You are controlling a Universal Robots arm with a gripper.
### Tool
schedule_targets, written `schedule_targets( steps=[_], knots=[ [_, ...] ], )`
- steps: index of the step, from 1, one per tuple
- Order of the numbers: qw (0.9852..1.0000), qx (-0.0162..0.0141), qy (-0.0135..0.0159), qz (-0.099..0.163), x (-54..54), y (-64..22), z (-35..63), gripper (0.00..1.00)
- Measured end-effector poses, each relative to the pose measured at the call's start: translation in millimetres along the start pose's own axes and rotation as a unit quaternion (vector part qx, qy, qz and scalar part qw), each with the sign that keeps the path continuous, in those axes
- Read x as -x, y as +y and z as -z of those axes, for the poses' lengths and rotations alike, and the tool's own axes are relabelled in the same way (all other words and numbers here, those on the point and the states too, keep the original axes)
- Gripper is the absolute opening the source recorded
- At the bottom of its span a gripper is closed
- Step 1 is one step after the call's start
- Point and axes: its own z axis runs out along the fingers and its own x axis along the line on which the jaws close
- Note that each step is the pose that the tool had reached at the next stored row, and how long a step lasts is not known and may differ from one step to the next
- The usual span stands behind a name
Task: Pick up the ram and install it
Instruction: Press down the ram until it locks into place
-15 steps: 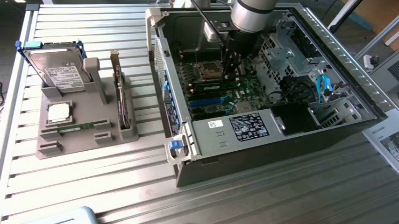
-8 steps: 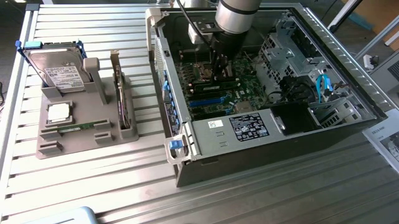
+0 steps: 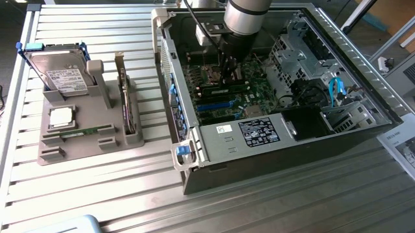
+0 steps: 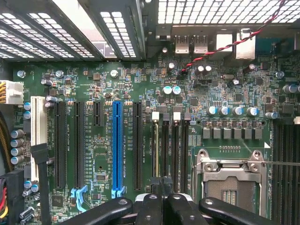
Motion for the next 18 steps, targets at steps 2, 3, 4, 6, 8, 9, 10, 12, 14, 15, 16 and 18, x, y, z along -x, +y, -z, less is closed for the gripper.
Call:
schedule_targets(
  steps=[2, 3, 4, 6, 8, 9, 10, 12, 14, 15, 16, 18],
  knots=[
    [1.0, 0.0, -0.0001, 0.0, 0.1, 0.0, -0.4, 0.12],
    [1.0, 0.0, 0.0, 0.0, 0.0, 0.0, -0.7, 0.12],
    [1.0, 0.0, 0.0, 0.0, 0.0, 0.0, -1.0, 0.12],
    [1.0, 0.0, 0.0001, 0.0, 0.1, 0.0, -1.5, 0.12],
    [1.0, 0.0, 0.0, 0.0, 0.1, -0.1, -1.9, 0.12],
    [1.0, -0.0001, -0.0001, 0.0, 0.1, -0.1, -2.1, 0.12],
    [1.0, 0.0, 0.0, 0.0, 0.1, -0.1, -2.2, 0.12],
    [1.0, 0.0, 0.0001, 0.0, 0.1, -0.1, -2.6, 0.12],
    [1.0, 0.0, 0.0, 0.0, 0.1, -0.1, -3.0, 0.12],
    [1.0, 0.0, 0.0, 0.0, 0.1, -0.1, -3.1, 0.12],
    [1.0, -0.0001, -0.0001, 0.0, 0.1, -0.1, -3.2, 0.12],
    [1.0, 0.0, 0.0, 0.0, 0.1, -0.1, -3.2, 0.12]
  ],
)
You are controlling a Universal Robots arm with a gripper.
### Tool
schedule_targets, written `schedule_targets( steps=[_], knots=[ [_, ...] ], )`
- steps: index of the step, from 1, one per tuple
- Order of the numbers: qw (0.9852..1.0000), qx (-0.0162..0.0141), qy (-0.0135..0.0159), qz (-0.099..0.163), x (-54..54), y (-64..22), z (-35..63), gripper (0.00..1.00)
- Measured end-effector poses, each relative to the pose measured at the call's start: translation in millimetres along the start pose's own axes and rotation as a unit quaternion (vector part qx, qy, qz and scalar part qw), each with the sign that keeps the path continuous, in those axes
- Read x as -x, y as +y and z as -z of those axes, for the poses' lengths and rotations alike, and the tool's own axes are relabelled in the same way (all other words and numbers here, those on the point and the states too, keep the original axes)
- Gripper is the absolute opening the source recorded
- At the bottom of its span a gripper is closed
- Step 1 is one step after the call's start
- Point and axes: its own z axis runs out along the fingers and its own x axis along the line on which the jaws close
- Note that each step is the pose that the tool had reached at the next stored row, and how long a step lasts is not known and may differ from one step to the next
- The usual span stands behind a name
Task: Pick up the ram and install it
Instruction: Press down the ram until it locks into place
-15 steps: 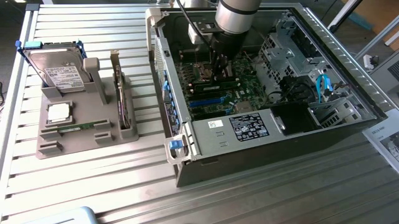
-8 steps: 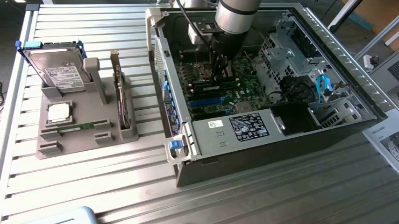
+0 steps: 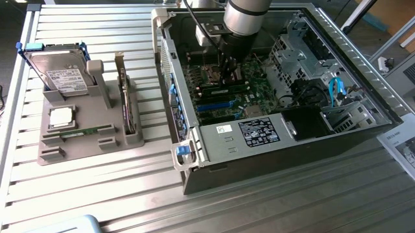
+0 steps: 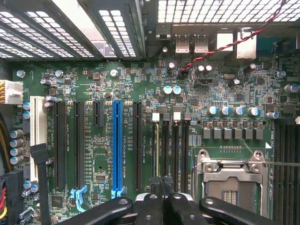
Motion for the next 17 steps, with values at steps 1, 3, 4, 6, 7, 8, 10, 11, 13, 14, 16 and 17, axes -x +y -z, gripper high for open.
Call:
schedule_targets(
  steps=[1, 3, 4, 6, 7, 8, 10, 11, 13, 14, 16, 17],
  knots=[
    [1.0, 0.0, 0.0, 0.0, 0.0, 0.0, -0.1, 0.12],
    [1.0, 0.0, -0.0001, 0.0, 0.0, 0.0, -0.5, 0.12],
    [1.0, -0.0001, -0.0002, 0.0, 0.1, 0.0, -0.7, 0.12],
    [1.0, 0.0, 0.0, 0.0, 0.0, 0.0, -1.0, 0.12],
    [1.0, 0.0, 0.0, 0.0, 0.1, 0.0, -1.0, 0.12],
    [1.0, -0.0005, -0.0011, 0.0, 0.3, -0.1, 1.1, 0.12],
    [1.0, -0.0003, -0.0004, 0.0, 0.0, 0.1, 5.9, 0.12],
    [1.0, -0.0001, 0.0001, 0.0, -0.2, 0.2, 8.8, 0.12],
    [1.0, -0.0001, 0.0005, 0.0, -0.4, 0.4, 14.5, 0.12],
    [1.0, -0.0001, 0.0006, 0.0, -0.5, 0.5, 17.4, 0.12],
    [1.0, -0.0001, 0.0009, 0.0, -0.7, 0.6, 23.6, 0.12],
    [1.0, -0.0001, 0.0009, 0.0, -0.8, 0.8, 28.4, 0.12]
  ],
)
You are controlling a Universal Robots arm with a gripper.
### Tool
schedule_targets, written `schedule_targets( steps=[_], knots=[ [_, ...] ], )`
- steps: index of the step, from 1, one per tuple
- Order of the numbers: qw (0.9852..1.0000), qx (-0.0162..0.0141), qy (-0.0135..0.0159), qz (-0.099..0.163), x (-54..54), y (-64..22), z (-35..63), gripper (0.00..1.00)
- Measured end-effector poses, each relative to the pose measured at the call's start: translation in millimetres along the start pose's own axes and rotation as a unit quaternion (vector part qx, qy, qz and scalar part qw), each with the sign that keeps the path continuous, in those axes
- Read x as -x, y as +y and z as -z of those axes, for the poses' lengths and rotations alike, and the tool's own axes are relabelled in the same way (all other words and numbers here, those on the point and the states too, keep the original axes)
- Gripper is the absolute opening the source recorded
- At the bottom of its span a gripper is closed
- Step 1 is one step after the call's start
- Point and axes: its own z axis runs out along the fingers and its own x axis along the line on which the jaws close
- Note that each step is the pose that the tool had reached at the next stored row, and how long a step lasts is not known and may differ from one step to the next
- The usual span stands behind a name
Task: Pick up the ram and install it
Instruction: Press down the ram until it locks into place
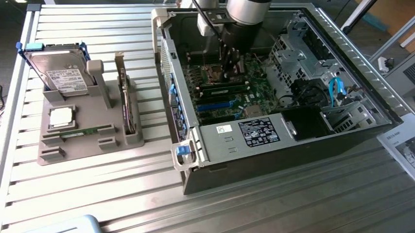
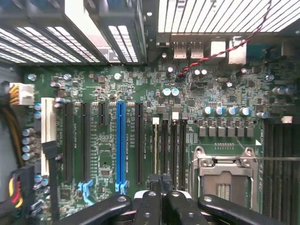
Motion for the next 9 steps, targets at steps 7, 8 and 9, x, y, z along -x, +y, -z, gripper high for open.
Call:
schedule_targets(
  steps=[7, 8, 9],
  knots=[
    [1.0, 0.0001, 0.0002, 0.0, -1.1, 0.9, 32.2, 0.12],
    [1.0, 0.0, 0.0001, 0.0, -1.1, 0.9, 32.2, 0.12],
    [1.0, 0.0, 0.0001, 0.0, -1.1, 0.9, 32.2, 0.12]
  ],
)
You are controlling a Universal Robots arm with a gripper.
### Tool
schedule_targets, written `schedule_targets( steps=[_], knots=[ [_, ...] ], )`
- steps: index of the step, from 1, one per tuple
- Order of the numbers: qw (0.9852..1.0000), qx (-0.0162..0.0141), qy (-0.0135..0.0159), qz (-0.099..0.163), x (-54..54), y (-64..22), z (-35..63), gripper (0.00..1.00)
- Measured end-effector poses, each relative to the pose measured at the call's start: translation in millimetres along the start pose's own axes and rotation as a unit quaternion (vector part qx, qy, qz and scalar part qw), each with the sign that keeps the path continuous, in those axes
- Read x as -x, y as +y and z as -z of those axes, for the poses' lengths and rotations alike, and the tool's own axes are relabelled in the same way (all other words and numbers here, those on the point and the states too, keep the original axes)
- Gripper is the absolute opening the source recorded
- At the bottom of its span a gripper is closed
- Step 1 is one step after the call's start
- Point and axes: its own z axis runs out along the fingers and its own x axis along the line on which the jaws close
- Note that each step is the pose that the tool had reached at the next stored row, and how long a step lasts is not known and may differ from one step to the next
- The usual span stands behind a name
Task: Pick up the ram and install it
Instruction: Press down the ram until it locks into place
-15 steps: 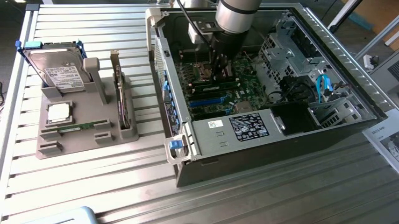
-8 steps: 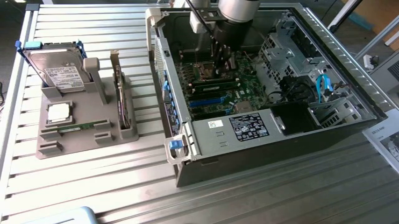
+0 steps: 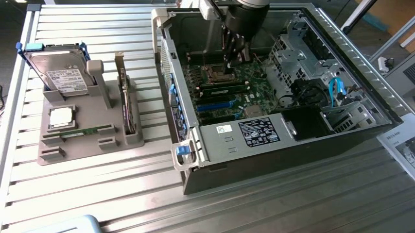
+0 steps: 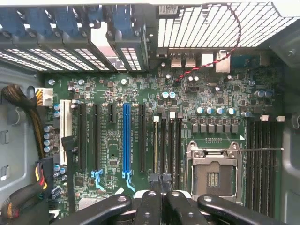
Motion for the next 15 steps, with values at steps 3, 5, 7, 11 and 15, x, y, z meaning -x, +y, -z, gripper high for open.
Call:
schedule_targets(
  steps=[3, 5, 7, 11, 15],
  knots=[
    [1.0, 0.0, 0.0001, 0.0, 0.0, 0.0, 0.1, 0.12],
    [1.0, 0.0, 0.0001, 0.0, 0.0, 0.0, 0.1, 0.12],
    [1.0, 0.0, 0.0001, 0.0, 0.0, 0.0, 0.1, 0.12],
    [1.0, 0.0, 0.0001, 0.0, 0.0, 0.0, 0.1, 0.12],
    [0.9994, 0.0013, -0.0006, -0.036, 0.0, 0.0, 0.1, 0.12]
  ],
)
